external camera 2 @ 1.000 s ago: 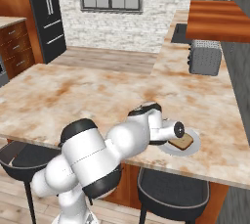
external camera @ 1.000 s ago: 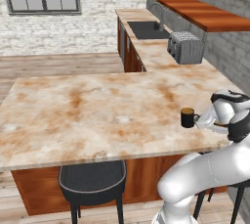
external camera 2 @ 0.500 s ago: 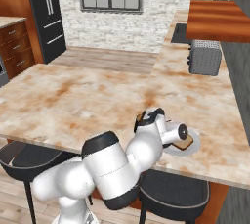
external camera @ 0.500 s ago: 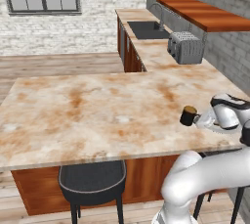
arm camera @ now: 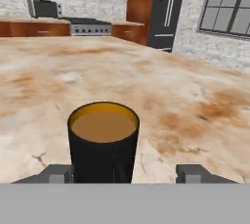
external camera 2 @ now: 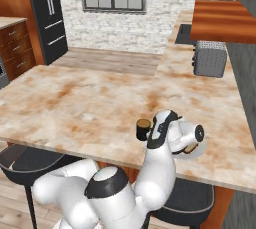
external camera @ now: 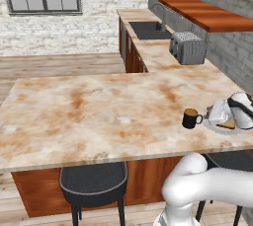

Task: Pick up the brewed coffee from the coffee machine and place it next to the breakfast plate on the dining counter.

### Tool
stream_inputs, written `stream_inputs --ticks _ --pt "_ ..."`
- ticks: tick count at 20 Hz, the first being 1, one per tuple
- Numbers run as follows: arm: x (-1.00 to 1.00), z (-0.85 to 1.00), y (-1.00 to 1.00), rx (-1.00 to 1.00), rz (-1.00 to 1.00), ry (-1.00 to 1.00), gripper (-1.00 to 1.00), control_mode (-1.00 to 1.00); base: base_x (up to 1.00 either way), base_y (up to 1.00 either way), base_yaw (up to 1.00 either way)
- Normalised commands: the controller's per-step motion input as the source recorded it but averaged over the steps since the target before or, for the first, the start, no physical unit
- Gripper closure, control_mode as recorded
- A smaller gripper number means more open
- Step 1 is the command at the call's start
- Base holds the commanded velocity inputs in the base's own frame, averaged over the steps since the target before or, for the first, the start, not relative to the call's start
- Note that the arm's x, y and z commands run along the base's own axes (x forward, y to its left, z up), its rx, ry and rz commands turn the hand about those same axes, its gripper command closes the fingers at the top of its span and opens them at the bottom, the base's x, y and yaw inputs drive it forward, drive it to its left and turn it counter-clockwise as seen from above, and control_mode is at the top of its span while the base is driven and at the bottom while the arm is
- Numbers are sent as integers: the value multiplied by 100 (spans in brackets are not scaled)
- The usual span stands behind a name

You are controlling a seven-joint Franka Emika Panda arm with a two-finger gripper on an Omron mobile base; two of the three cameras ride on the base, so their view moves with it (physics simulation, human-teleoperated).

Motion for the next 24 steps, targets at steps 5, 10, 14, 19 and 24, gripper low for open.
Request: stream_inputs --ticks 5,10,14,19,24 --pt "-55 86 1 -5 3 -15 -100 -100 0 0 0" --pt "-96 81 26 -14 3 -11 -100 -100 0 0 0" --pt "-77 66 53 -20 0 -10 -100 -100 0 0 0" --pt "-11 45 55 -18 -1 -9 -100 -100 0 0 0" --pt "0 29 68 -21 -2 -7 -100 -100 0 0 0"
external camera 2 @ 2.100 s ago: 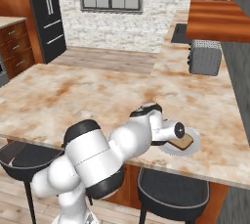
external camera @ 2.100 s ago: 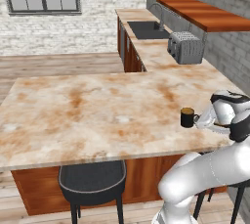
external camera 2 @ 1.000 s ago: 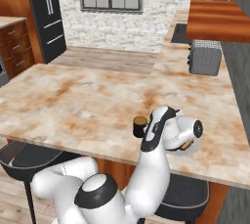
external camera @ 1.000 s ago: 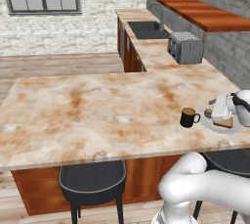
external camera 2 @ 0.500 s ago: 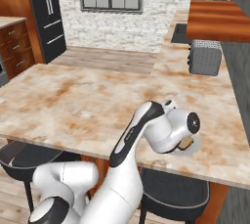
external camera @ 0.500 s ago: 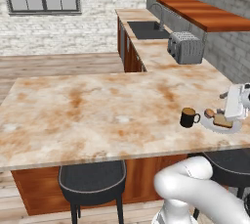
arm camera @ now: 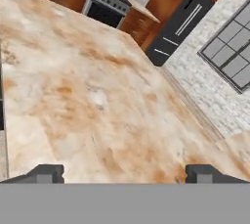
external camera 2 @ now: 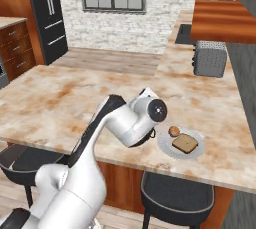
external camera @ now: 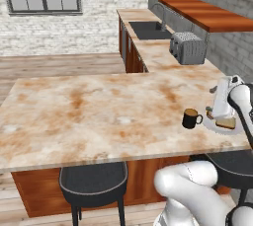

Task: Pick up the brewed coffee from the coffee machine and place it next to the breakfast plate on the dining counter.

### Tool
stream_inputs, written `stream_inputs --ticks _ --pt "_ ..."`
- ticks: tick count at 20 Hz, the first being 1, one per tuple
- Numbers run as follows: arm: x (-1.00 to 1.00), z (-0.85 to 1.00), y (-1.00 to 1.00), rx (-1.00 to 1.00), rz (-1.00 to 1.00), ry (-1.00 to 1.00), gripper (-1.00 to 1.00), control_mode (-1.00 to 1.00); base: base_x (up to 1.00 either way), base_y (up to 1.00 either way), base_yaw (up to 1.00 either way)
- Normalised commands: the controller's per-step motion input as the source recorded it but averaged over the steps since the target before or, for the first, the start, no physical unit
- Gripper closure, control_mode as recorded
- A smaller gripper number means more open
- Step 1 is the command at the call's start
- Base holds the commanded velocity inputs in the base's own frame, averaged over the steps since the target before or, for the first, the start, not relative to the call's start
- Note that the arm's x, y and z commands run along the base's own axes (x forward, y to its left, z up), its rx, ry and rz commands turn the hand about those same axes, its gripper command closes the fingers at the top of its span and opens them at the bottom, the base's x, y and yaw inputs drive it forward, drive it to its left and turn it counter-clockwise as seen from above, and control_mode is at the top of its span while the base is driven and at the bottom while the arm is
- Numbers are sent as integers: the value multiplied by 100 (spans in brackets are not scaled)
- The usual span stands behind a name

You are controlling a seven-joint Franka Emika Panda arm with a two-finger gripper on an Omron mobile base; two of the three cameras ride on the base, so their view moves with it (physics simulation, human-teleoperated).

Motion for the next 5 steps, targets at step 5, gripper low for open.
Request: stream_inputs --ticks 5 --pt "-5 8 48 -14 -1 -5 -100 -100 0 0 0"
